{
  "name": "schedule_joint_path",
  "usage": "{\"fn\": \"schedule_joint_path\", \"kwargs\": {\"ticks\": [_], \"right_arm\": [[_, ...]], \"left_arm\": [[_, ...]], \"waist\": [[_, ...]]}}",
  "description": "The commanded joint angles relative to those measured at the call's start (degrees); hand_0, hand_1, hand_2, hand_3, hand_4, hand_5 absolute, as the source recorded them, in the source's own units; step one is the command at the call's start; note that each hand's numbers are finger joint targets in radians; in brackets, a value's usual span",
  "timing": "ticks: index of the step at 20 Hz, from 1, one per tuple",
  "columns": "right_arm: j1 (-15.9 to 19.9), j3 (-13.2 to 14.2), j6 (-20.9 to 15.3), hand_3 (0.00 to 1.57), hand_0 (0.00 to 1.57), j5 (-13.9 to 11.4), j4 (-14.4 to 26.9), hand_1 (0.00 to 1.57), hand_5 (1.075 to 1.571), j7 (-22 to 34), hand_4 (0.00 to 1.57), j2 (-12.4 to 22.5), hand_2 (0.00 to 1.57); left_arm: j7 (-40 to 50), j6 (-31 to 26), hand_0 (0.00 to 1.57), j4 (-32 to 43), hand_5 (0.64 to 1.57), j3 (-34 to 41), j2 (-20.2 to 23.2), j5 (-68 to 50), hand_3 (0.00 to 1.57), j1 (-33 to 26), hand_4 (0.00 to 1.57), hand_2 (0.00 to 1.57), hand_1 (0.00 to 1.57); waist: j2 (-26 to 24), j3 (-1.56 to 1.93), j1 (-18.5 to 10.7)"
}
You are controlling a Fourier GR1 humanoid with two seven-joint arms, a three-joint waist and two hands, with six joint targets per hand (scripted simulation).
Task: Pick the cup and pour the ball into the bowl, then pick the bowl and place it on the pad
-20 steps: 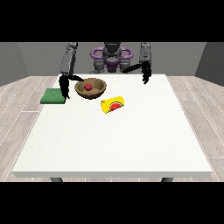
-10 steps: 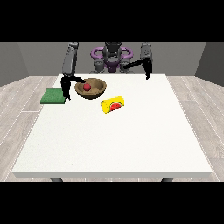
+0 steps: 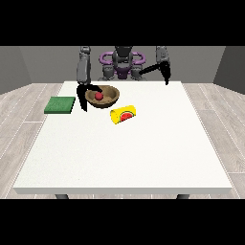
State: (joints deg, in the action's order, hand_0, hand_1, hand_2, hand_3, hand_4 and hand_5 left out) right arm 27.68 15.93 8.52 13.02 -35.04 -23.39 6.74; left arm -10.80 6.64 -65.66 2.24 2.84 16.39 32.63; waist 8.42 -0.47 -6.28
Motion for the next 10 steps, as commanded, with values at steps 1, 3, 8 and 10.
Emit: {"fn": "schedule_joint_path", "kwargs": {"ticks": [1,3,8,10], "right_arm": [[1.39,-0.11,-2.13,0.00,0.00,-0.44,3.84,0.00,1.546,-2.97,0.35,-1.81,0.00],[-0.42,1.51,-4.39,0.00,0.64,0.45,5.98,0.64,1.571,5.40,0.56,0.60,0.30],[-4.41,-3.59,-9.66,1.57,1.57,-6.07,4.83,1.57,1.550,6.05,1.05,0.68,1.57],[-1.13,-3.68,-12.02,1.57,1.57,-6.77,3.71,1.57,1.551,9.39,1.03,2.67,1.57]], "left_arm": [[2.16,0.87,0.00,-3.32,1.565,-1.02,-1.36,0.20,0.00,0.20,0.00,0.00,0.00],[-1.26,-1.30,0.00,-3.38,1.566,-1.88,-0.38,0.07,0.00,-1.59,0.00,0.00,0.00],[-0.54,-3.40,0.00,-2.04,1.568,0.59,2.16,-1.88,0.00,-1.37,0.00,0.00,0.00],[0.46,-3.63,0.00,-1.13,1.569,1.72,2.56,-2.66,0.00,0.71,0.00,0.00,0.00]], "waist": [[1.26,0.50,-1.01],[1.99,0.50,-3.16],[0.24,0.40,-2.67],[0.18,0.39,-1.42]]}}
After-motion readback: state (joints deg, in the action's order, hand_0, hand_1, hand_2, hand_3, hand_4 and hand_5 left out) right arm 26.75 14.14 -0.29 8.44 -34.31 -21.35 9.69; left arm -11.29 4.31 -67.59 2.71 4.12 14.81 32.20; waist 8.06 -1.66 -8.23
